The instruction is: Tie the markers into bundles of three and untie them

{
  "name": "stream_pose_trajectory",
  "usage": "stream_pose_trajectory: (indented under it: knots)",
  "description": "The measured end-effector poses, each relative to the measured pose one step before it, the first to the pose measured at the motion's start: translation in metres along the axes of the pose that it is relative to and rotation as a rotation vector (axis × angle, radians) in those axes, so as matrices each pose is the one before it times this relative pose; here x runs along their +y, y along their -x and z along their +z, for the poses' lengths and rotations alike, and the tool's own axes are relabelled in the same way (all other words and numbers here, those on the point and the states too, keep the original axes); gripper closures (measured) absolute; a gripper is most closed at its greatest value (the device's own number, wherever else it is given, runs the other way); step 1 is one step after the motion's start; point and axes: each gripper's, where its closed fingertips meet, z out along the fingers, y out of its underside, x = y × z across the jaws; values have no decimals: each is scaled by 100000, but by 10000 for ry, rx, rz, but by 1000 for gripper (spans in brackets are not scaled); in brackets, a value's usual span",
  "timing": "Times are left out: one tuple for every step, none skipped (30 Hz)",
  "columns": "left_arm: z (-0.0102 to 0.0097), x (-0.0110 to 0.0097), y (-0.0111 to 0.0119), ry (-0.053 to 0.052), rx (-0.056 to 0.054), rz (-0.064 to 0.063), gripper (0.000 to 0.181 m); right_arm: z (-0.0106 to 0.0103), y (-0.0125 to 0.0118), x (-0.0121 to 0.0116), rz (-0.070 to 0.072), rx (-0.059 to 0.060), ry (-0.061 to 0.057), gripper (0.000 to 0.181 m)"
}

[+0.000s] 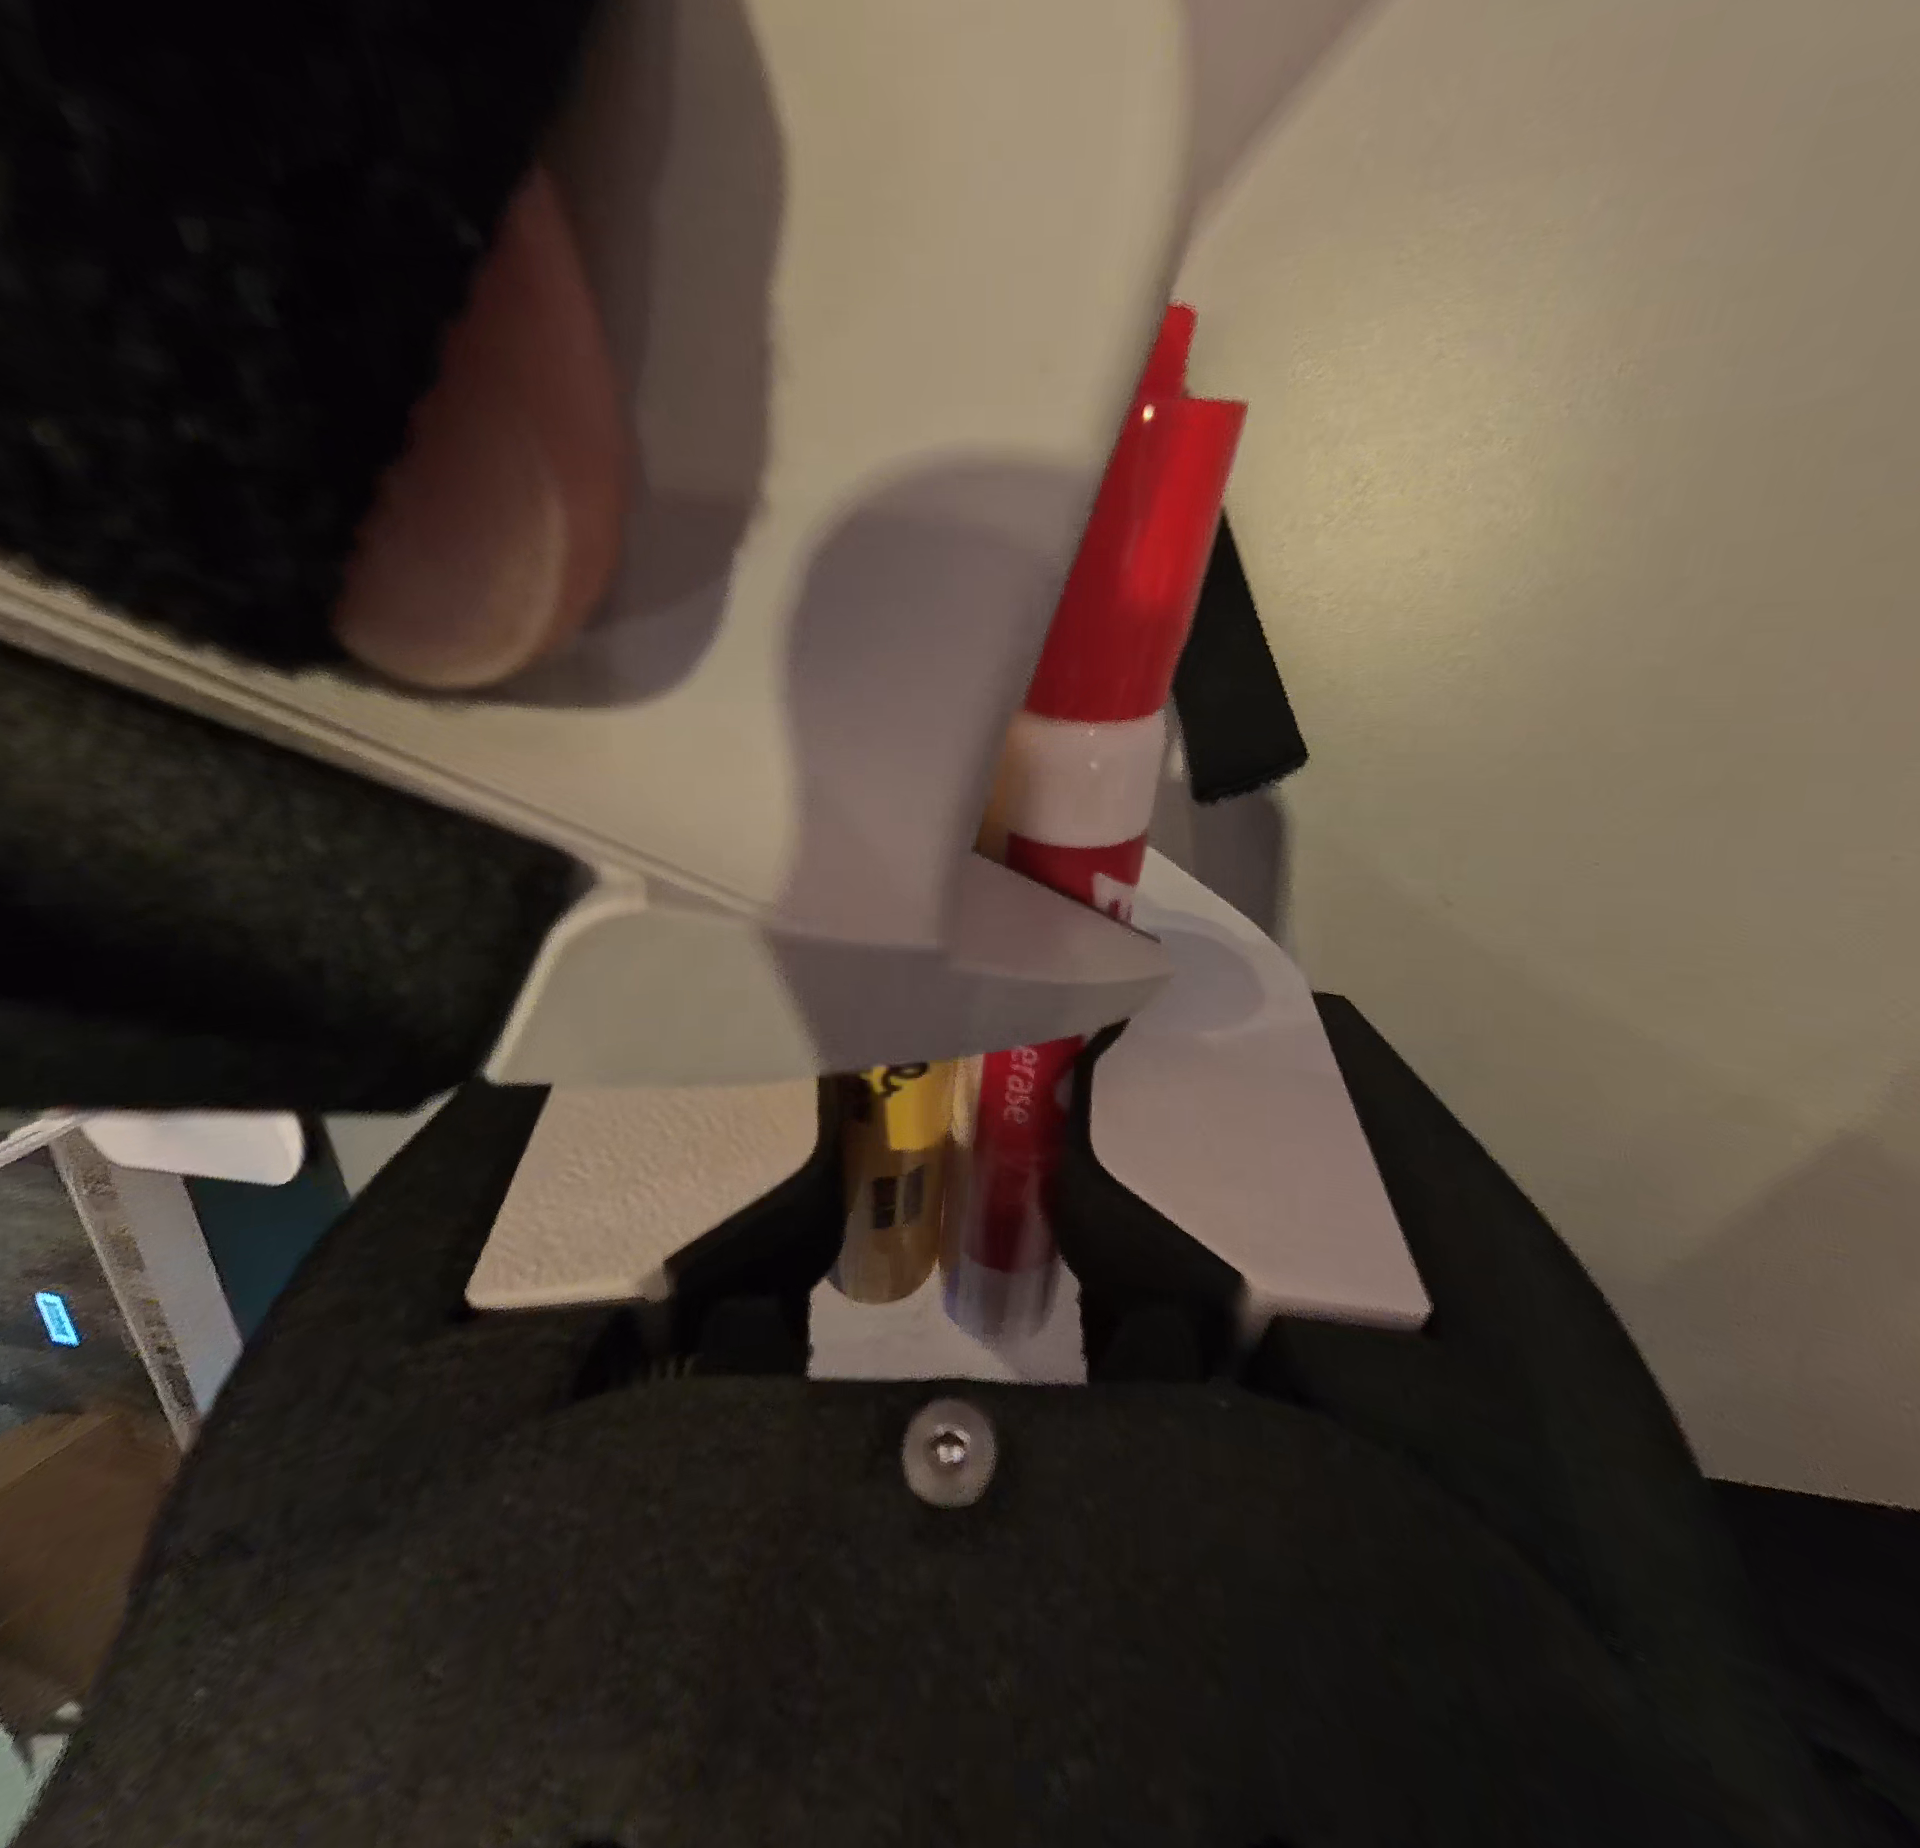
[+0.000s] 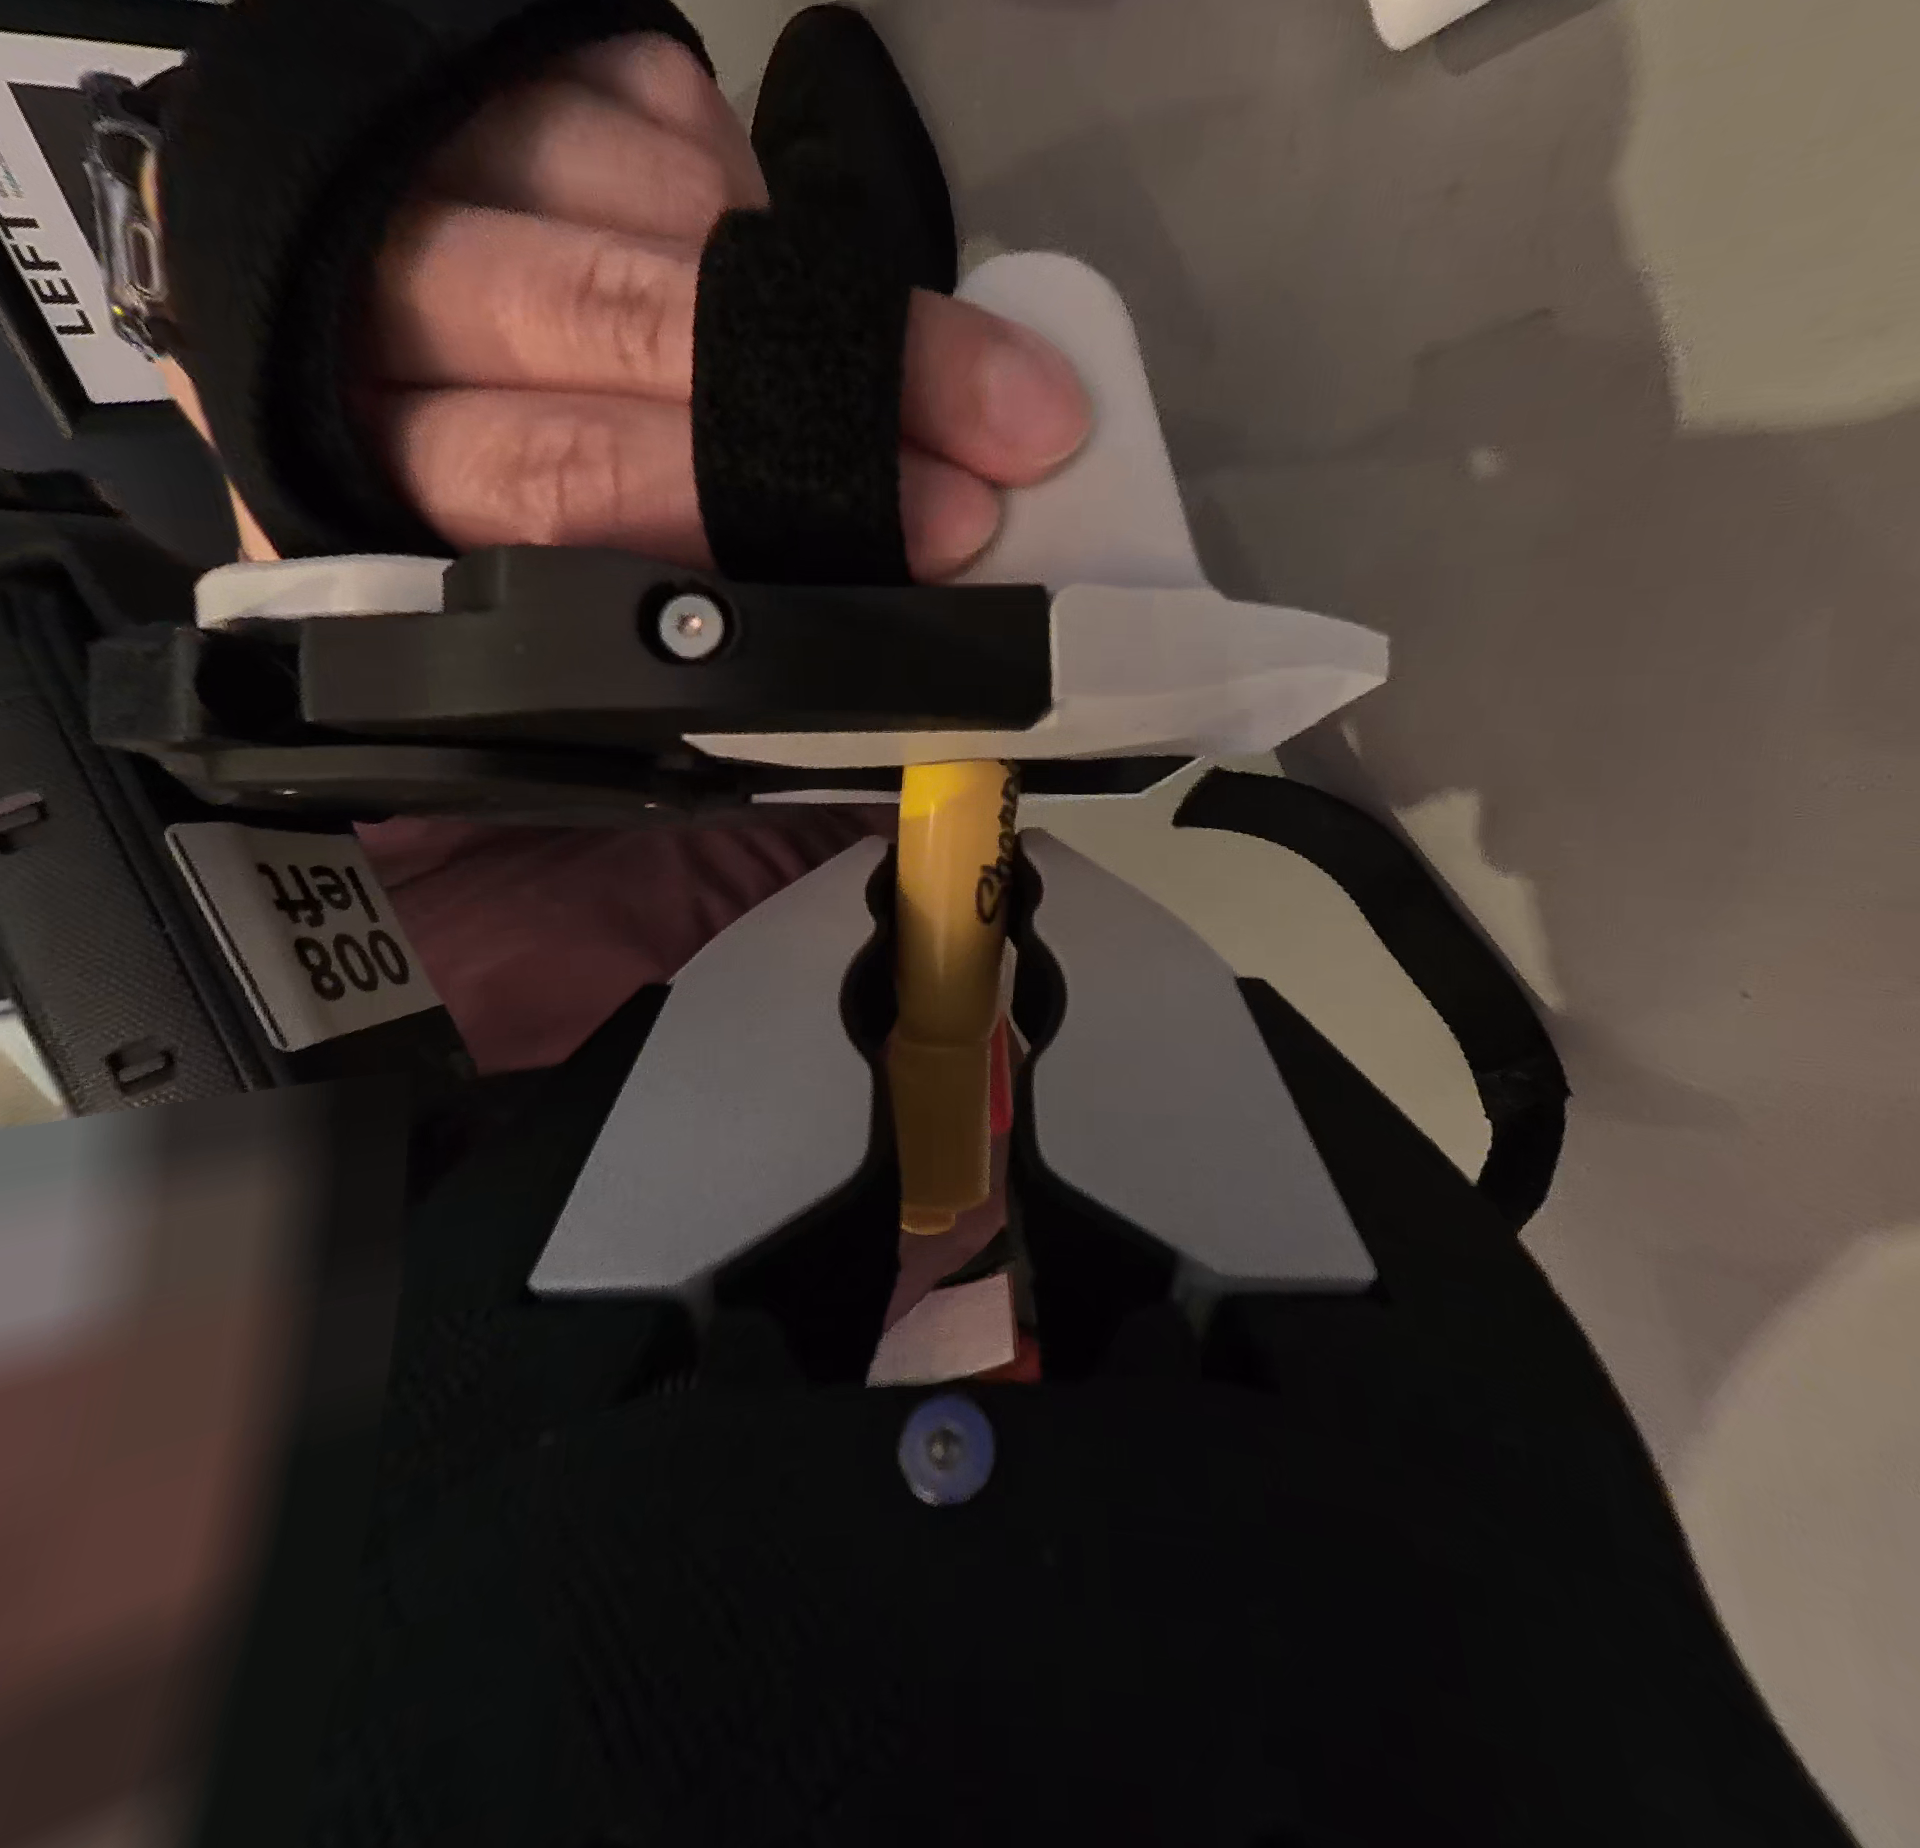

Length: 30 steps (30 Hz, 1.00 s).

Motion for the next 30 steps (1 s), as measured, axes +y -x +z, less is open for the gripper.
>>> stream_pose_trajectory:
  knots:
    - [-36, -41, -53, -36, 34, 42, 137, 64, -45, 47, -7, -1, 51, 162]
    - [-27, 34, 126, -9, -119, 23, 138, 20, -37, -40, -9, -20, -23, 162]
    - [-12, 71, -87, 31, 83, -49, 138, 47, 18, -31, 13, -59, -7, 162]
    - [-21, 67, -75, 52, 59, -18, 138, 43, 0, -21, -17, -33, 2, 162]
    - [16, 88, 82, 40, -84, 43, 138, 38, -38, -77, -54, 16, -33, 162]
    - [20, 66, 10, 32, -15, 7, 138, 41, -16, -46, -21, 12, -26, 162]
    - [29, -17, -32, -79, -3, -9, 139, 11, -29, -49, -12, 3, -25, 162]
    - [22, -27, 66, -105, -70, -60, 139, 3, -17, -56, -33, -5, -30, 162]
    - [-4, 86, -23, 31, 11, -11, 139, 59, 13, -45, -34, -25, -22, 162]
    - [-34, 128, -52, 98, 24, 38, 139, 87, 41, -25, -29, -44, -8, 162]
    - [-59, 90, -26, 90, -16, 67, 138, 76, 40, 20, -54, -43, 21, 162]
    - [-32, -11, 11, 7, -64, 57, 138, 44, 52, 31, -62, -39, 12, 162]
    - [-18, -14, -6, -41, -62, 42, 138, 42, 87, 16, -8, -83, -18, 162]
    - [-27, -12, -42, -29, -36, 88, 137, 66, 127, 16, 36, -134, -24, 162]
    - [-60, -14, -73, -46, -2, 44, 136, 67, 112, 31, 39, -118, -15, 162]
    - [15, -9, -118, -22, 46, -23, 134, 56, 30, 31, 7, -29, 2, 162]
    - [56, 32, -2, 34, -34, -58, 134, 27, -77, -11, -33, 78, -5, 162]
    - [74, 76, 52, 67, -68, -33, 135, 17, -109, 0, -40, 117, 9, 162]
    - [43, 37, -96, 44, 50, -6, 135, 63, -63, 44, -29, 78, 49, 162]
    - [-16, 59, -123, 62, 113, -6, 136, 44, -26, -3, 5, 30, 15, 162]
    - [-1, 119, 147, 102, -85, 6, 137, -41, -24, -79, 11, 33, -50, 162]
    - [-3, 5, 139, -13, -98, 34, 137, -64, -8, -57, 0, 28, -32, 162]
    - [-37, -85, -41, -81, 52, -44, 137, -18, 56, 15, 6, 2, 14, 162]
    - [-63, -46, -44, -43, 55, -39, 137, -13, 44, -5, 9, 6, -12, 162]
    - [-38, 13, 70, 8, -56, -10, 137, -25, 29, -30, -3, 11, -26, 162]
    - [-58, 24, -30, 42, 29, -15, 137, -2, 55, 0, 15, -18, -2, 162]
    - [-81, 34, 38, 54, -36, 15, 138, -19, 49, -19, 19, -23, -15, 162]
    - [-57, -10, 127, -6, -125, 6, 138, -26, 39, -2, 14, -20, -10, 162]
    - [-41, -53, -93, -28, 65, -96, 138, 26, 36, 48, 26, -32, 42, 162]
    - [-23, -19, -204, -9, 182, -125, 138, 34, 19, 39, 22, -39, 30, 162]
